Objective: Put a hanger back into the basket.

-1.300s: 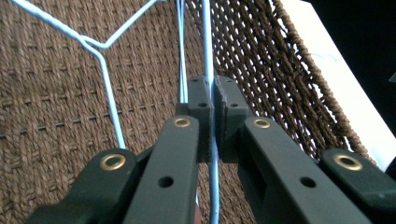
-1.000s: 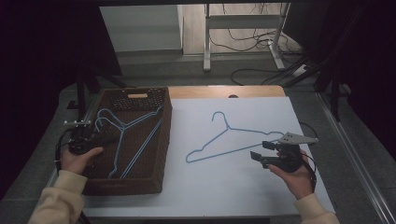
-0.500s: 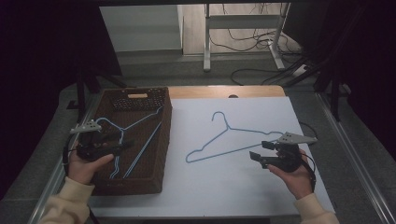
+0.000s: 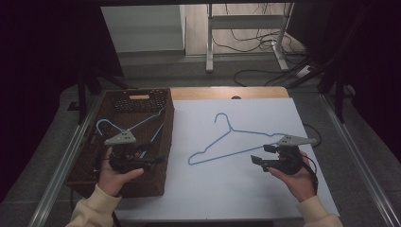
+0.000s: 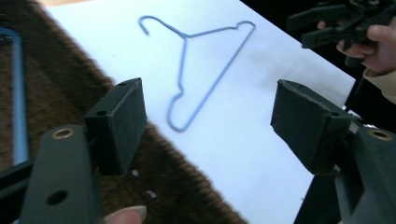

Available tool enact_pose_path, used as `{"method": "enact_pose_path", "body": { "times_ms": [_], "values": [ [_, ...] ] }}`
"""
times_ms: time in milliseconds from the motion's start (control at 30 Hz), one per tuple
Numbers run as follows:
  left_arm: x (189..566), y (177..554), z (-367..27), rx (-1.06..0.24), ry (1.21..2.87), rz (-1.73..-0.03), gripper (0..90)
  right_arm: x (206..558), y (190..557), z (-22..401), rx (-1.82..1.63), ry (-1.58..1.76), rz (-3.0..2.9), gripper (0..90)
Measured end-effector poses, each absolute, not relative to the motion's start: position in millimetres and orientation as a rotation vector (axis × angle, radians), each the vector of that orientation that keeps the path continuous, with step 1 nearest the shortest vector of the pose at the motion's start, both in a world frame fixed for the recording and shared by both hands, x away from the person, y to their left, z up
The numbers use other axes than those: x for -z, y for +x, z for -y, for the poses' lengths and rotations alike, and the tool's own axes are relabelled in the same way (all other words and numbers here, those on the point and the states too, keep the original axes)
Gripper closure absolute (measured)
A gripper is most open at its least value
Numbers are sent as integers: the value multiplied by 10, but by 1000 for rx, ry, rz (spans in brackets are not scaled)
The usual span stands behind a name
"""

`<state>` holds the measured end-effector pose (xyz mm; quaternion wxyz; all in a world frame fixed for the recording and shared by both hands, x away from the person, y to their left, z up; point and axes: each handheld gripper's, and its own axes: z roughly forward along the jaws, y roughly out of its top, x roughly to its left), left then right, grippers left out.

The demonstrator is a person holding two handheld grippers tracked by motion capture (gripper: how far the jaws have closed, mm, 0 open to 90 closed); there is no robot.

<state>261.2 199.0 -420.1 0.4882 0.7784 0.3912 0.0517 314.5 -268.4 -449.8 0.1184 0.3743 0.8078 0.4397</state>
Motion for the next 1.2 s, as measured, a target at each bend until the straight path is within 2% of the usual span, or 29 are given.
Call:
{"method": "enact_pose_path", "body": {
  "times_ms": [400,567,733,1000,1100,1200],
  "values": [
    [4255,2581,-1906,-138,1905,-967,257,4528,3169,2560,-1199,1086,-2408,277],
    [4253,2569,-1939,-145,1895,-984,257,4507,3252,2428,-1119,1122,-2440,328],
    [4255,2569,-1922,-139,1897,-981,257,4530,3403,2207,-1042,1131,-2496,459],
    [4275,2578,-1918,-130,1899,-984,257,4626,3668,1901,-926,1156,-2579,785],
    [4278,2576,-1916,-131,1900,-987,258,4689,3778,1821,-882,1174,-2603,882],
    [4280,2576,-1911,-131,1903,-989,259,4783,3886,1752,-847,1200,-2628,896]
  ]
}}
